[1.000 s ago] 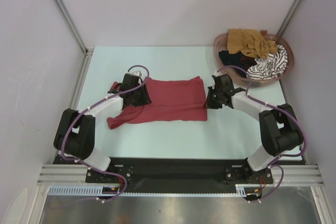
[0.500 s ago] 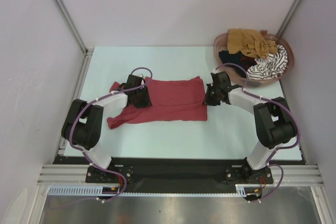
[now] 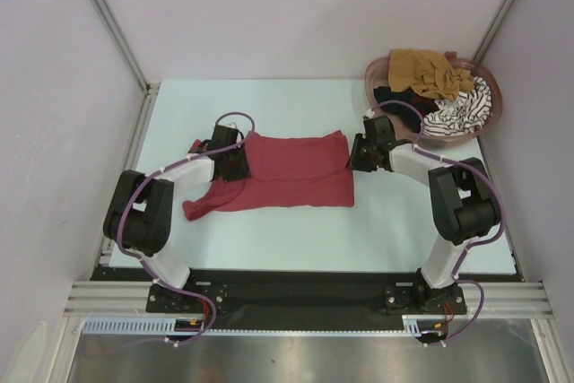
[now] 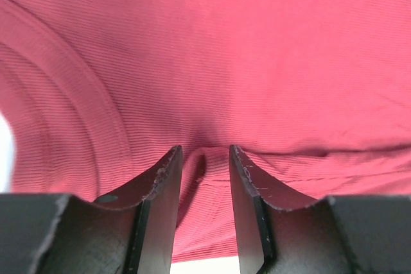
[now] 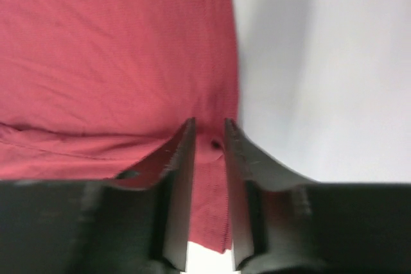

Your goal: Fold and stack the tank tops

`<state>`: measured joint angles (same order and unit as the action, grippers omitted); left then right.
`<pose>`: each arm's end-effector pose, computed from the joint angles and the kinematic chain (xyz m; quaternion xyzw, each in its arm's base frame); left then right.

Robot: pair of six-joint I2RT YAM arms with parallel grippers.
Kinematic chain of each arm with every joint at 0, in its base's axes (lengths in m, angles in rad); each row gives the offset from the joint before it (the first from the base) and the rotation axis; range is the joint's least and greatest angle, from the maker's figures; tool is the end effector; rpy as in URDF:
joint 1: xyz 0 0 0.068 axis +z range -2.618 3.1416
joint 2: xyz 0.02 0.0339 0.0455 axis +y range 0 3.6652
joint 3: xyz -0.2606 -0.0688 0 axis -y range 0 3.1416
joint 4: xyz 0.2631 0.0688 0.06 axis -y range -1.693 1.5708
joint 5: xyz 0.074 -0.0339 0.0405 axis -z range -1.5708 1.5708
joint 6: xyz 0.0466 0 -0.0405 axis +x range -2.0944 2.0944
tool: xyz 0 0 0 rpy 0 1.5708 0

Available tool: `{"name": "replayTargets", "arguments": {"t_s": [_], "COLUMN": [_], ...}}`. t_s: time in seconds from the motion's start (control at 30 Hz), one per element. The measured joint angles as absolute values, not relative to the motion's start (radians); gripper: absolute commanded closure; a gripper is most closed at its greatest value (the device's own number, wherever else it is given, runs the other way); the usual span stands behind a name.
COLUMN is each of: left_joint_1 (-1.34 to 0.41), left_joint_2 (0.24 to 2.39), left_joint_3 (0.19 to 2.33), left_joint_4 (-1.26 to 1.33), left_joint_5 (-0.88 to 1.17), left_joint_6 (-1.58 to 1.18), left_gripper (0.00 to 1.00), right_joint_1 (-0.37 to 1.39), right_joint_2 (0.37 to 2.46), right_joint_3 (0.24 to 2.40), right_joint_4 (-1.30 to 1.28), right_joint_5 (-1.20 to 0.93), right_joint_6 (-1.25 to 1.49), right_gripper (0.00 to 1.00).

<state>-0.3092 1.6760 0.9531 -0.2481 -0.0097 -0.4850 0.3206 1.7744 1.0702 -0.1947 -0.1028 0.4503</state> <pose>0.3359 -0.1068 0.1440 -0.0853 0.9515 -0.1100 0.2742 0.3657 0.1265 0.1499 0.0442 0.9420 0.1687 0.2868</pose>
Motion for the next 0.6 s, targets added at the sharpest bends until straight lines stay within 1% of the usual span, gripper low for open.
{"name": "replayTargets", "arguments": {"t_s": [0.07,0.13,0.17,0.2,0.23,0.27,0.37,0.47,0.5,0.6], "left_joint_1": [-0.303,-0.291,-0.284,-0.278,-0.269,-0.260,-0.240,-0.231,-0.231,-0.231], "left_joint_2": [1.670,1.666,1.666,1.666,1.666,1.666,1.667,1.687,1.704,1.785], "left_joint_3": [0.961,0.994,1.019,1.041,1.069,1.099,1.185,1.273,1.308,1.399], "left_joint_4": [-0.256,-0.281,-0.289,-0.295,-0.303,-0.305,-0.313,-0.321,-0.326,-0.326], "left_joint_5": [-0.022,-0.038,-0.046,-0.051,-0.056,-0.063,-0.080,-0.094,-0.095,-0.096], "left_joint_6": [-0.477,-0.464,-0.458,-0.451,-0.445,-0.440,-0.426,-0.414,-0.408,-0.396], "left_gripper": [0.58,0.54,0.49,0.46,0.43,0.38,0.32,0.31,0.31,0.31], "right_joint_1": [0.309,0.299,0.296,0.295,0.295,0.295,0.295,0.295,0.295,0.295], "right_joint_2": [1.774,1.774,1.774,1.774,1.774,1.775,1.788,1.831,1.853,1.924], "right_joint_3": [1.072,1.078,1.087,1.100,1.117,1.139,1.209,1.289,1.317,1.391], "right_joint_4": [-0.180,-0.168,-0.166,-0.166,-0.167,-0.165,-0.159,-0.151,-0.151,-0.160], "right_joint_5": [-0.102,-0.099,-0.095,-0.093,-0.088,-0.085,-0.073,-0.060,-0.057,-0.044], "right_joint_6": [0.441,0.428,0.422,0.415,0.409,0.403,0.386,0.372,0.366,0.354], "right_gripper": [0.66,0.64,0.63,0.59,0.58,0.57,0.52,0.42,0.38,0.34]}}
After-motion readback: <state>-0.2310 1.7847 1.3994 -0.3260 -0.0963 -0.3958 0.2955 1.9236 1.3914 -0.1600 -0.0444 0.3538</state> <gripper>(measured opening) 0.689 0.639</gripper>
